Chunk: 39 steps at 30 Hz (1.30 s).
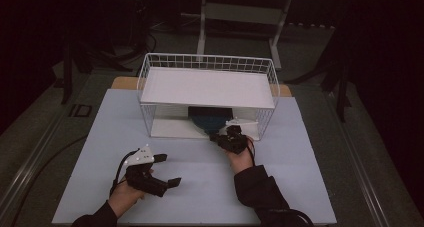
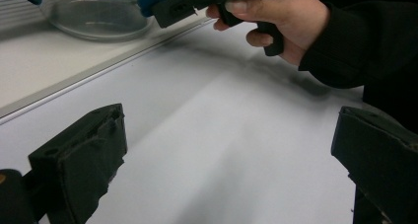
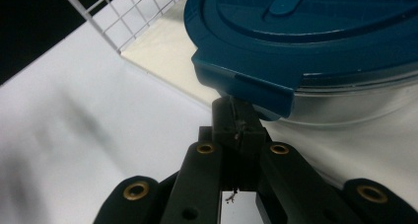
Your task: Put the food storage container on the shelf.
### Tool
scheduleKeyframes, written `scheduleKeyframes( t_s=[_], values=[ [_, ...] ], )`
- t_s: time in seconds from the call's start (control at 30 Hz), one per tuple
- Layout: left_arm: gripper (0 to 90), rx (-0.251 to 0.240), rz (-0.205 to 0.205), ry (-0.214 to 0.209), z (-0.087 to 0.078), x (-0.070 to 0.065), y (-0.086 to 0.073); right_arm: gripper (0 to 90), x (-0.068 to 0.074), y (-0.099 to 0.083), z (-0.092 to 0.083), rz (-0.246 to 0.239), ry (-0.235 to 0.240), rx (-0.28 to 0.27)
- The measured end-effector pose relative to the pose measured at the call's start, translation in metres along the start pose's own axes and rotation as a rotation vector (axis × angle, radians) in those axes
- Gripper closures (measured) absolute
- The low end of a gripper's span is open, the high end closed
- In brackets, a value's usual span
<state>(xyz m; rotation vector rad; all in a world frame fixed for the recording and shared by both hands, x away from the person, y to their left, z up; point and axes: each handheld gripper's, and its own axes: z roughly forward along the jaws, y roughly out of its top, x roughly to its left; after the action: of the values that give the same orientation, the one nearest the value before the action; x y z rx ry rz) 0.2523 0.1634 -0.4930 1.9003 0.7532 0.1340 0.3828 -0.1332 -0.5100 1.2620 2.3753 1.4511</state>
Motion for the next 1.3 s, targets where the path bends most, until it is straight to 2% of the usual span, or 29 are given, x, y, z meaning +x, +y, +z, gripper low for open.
scheduleKeyframes(
  t_s=[0.1, 0.13, 0.2, 0.3, 0.37, 0.53, 0.57, 0.7, 0.8, 0.87, 0.93, 0.97, 1.0, 1.03, 1.13, 1.3],
  values=[
    [0.8, 0.001, -0.001, -0.002, 0.000, 0.000, 0.000, 89.8, -0.002, 0.001, 0.000, 0.008, -0.008, -0.009],
    [0.8, 0.003, -0.001, -0.002, 0.000, 0.000, 0.000, 89.9, -0.004, 0.000, 0.001, 0.013, 0.008, -0.011],
    [0.8, 0.004, -0.002, -0.003, 0.000, 0.000, 0.000, 89.8, -0.003, 0.001, 0.001, 0.001, 0.007, -0.008],
    [0.8, 0.004, -0.001, -0.004, 0.000, 0.000, 0.000, 89.8, -0.002, 0.001, 0.002, 0.012, 0.012, -0.009],
    [0.8, 0.004, -0.002, -0.003, 0.000, -0.001, -0.001, 89.8, 0.000, 0.003, 0.005, -0.009, 0.008, -0.002],
    [0.8, 0.005, -0.002, -0.004, 0.000, 0.000, -0.001, 89.7, 0.004, 0.003, 0.009, -0.014, 0.010, -0.003],
    [0.8, 0.004, 0.001, -0.005, 0.000, 0.000, -0.001, 89.2, 0.004, 0.002, 0.009, -0.004, 0.024, -0.006],
    [0.8, 0.003, 0.003, -0.003, -0.001, -0.001, -0.001, 83.6, 0.007, 0.000, 0.002, -0.024, 0.033, -0.010],
    [0.8, 0.002, 0.006, -0.004, -0.001, -0.002, -0.001, 65.3, 0.014, -0.007, -0.010, -0.048, 0.040, -0.016],
    [0.8, 0.000, 0.012, -0.007, -0.001, -0.003, 0.000, 49.6, 0.016, -0.011, -0.017, -0.052, 0.033, -0.017],
    [0.8, 0.000, 0.012, -0.007, -0.001, -0.003, 0.000, 49.6, 0.017, -0.013, -0.021, -0.050, 0.039, -0.028],
    [0.8, 0.005, 0.020, -0.004, 0.000, -0.004, 0.000, 43.2, 0.017, -0.013, -0.021, -0.050, 0.039, -0.028],
    [0.8, 0.003, 0.021, -0.006, 0.000, -0.004, 0.000, 28.8, 0.020, -0.019, -0.028, -0.051, 0.048, -0.046],
    [0.8, 0.004, 0.020, -0.009, 0.001, -0.004, 0.000, 19.4, 0.021, -0.024, -0.034, -0.055, 0.067, -0.061],
    [0.8, 0.006, 0.026, -0.008, 0.001, -0.005, 0.000, 15.8, 0.022, -0.030, -0.042, -0.035, 0.092, -0.063],
    [0.8, -0.001, 0.031, -0.007, 0.000, -0.006, 0.000, 15.8, 0.025, -0.040, -0.052, -0.063, 0.085, -0.053]
  ],
)
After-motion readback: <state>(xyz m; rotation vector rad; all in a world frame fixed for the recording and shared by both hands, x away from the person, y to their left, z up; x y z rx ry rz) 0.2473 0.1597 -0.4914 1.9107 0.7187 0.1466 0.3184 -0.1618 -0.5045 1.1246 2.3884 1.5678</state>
